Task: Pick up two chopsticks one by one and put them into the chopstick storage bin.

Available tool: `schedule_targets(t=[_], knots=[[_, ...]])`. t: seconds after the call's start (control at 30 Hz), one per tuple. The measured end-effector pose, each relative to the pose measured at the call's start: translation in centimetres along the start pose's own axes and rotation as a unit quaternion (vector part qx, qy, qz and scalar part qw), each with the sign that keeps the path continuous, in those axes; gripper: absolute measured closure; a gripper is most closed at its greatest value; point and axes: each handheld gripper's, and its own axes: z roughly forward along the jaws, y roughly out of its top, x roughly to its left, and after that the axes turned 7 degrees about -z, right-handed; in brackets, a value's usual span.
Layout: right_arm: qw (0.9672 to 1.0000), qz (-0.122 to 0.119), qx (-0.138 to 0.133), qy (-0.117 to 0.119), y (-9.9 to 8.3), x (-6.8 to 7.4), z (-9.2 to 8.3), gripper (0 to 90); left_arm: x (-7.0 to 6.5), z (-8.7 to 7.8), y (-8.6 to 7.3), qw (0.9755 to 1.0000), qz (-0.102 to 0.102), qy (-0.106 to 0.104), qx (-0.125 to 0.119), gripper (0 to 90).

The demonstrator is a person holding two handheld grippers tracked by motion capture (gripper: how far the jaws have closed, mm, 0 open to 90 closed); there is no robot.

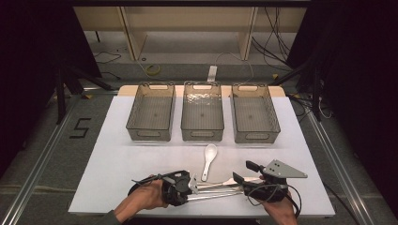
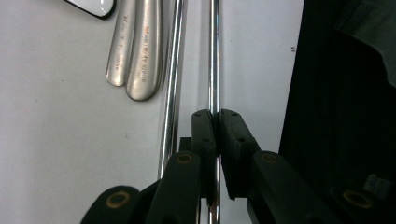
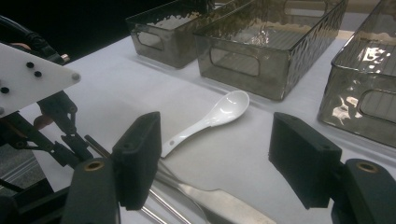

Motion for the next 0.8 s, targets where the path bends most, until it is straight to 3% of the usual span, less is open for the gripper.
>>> schedule_targets(t=[0.27,0.47,0.8], knots=[[1.0000,0.004,-0.003,-0.005,0.0,-0.2,-0.1,35.1,-0.1,-0.8,-0.2,0.9995,-0.003,-0.030,-0.012,84.4],[1.0000,0.005,-0.002,-0.007,0.0,-0.4,-0.2,35.4,-0.9,-2.2,-0.4,0.9993,0.003,-0.027,-0.026,84.5],[1.0000,0.005,0.000,-0.008,-0.1,-0.4,-0.1,35.4,-0.6,-2.5,-0.5,0.9994,-0.007,-0.018,-0.030,84.5]])
